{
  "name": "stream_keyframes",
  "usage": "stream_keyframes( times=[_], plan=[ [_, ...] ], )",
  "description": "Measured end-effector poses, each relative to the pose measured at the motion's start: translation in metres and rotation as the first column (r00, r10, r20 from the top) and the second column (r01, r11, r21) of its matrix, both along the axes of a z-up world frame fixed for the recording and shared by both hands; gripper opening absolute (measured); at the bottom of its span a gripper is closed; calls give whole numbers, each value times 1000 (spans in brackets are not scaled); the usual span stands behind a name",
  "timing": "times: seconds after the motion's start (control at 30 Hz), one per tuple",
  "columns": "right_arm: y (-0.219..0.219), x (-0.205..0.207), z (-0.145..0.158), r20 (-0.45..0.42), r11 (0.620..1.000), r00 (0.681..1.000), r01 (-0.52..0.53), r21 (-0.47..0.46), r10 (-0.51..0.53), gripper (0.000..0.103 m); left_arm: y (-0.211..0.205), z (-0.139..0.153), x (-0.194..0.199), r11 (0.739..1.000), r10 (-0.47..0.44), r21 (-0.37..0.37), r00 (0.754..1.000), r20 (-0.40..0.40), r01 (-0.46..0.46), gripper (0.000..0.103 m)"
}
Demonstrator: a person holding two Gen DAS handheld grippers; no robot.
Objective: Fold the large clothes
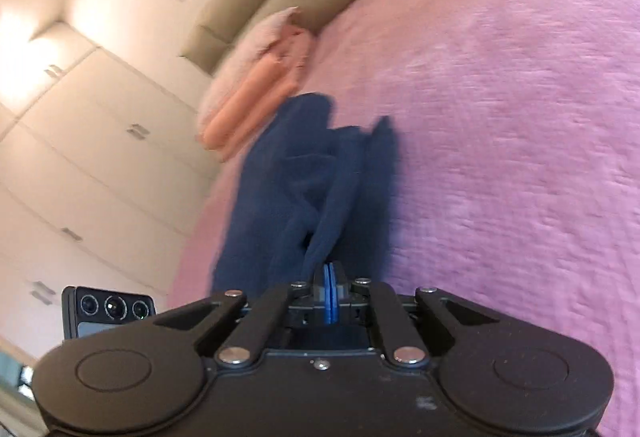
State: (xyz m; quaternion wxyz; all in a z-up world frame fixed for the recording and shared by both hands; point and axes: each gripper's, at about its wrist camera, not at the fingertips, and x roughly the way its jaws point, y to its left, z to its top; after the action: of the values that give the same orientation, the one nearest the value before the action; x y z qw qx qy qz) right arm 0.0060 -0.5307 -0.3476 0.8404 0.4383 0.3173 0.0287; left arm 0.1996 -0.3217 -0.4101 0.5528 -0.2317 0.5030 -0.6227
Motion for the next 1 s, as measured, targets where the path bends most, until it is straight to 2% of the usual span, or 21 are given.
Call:
stream_keyframes(
  times=[0.1,0.13,0.17,0.23,0.27,0.3,0.37,0.43,0.47,0.5,0.6,0.63,0.67,0.73,0.77,0.8,0.83,0.87,0.9,0.97,1.0],
  plan=[
    [-7,-6,5,-69,993,997,28,-114,-36,10,-18,-16,-24,979,-120,181,983,135,95,9],
    [-7,-3,12,-78,987,997,8,-163,-21,10,-15,-14,-27,974,-139,201,977,161,106,9],
    [-5,4,20,-71,982,997,-16,-189,2,12,-7,-8,-27,976,-133,193,976,174,99,9],
    [5,31,41,-22,968,998,-65,-241,62,27,11,19,-17,986,-75,163,976,203,42,13],
    [10,46,51,1,959,995,-96,-266,100,41,18,35,-9,990,-38,143,974,223,6,15],
    [19,66,63,26,945,989,-130,-301,144,46,33,52,0,992,8,123,969,245,-40,20],
    [36,106,77,30,914,979,-176,-365,200,46,62,79,23,985,112,97,951,289,-145,25],
    [51,144,83,22,893,973,-201,-403,229,48,83,96,46,963,212,88,914,347,-256,28],
    [57,161,84,14,885,972,-208,-416,235,59,90,100,60,946,253,93,889,381,-309,30],
    [61,178,83,2,878,974,-202,-435,225,66,94,100,76,923,287,117,860,422,-366,30],
    [68,228,76,-6,883,973,-212,-419,231,66,94,86,115,833,366,183,768,526,-522,30],
    [72,247,70,-17,882,972,-222,-416,236,67,90,76,126,805,380,205,749,543,-557,30],
    [78,261,65,-28,878,967,-240,-415,251,63,84,68,138,791,396,214,746,535,-573,30],
    [88,282,48,-75,862,958,-282,-421,277,38,72,37,151,830,390,218,813,433,-514,30],
    [93,288,41,-110,848,954,-298,-438,278,20,67,24,151,850,366,221,838,405,-478,35],
    [95,284,32,-150,832,952,-305,-463,266,12,53,15,143,857,335,241,847,413,-456,44],
    [96,277,21,-201,814,952,-302,-496,231,11,40,8,137,868,299,261,863,408,-424,48],
    [93,262,11,-246,796,954,-280,-536,170,8,32,2,131,884,274,260,882,384,-388,64],
    [87,246,4,-266,791,957,-247,-560,111,0,22,-1,126,901,246,249,892,378,-354,81],
    [69,209,-3,-239,840,970,-156,-520,32,0,-4,0,108,920,143,264,874,465,-291,99],
    [63,196,-1,-232,855,973,-122,-503,3,0,-14,1,102,921,102,278,856,506,-274,102]
  ],
)
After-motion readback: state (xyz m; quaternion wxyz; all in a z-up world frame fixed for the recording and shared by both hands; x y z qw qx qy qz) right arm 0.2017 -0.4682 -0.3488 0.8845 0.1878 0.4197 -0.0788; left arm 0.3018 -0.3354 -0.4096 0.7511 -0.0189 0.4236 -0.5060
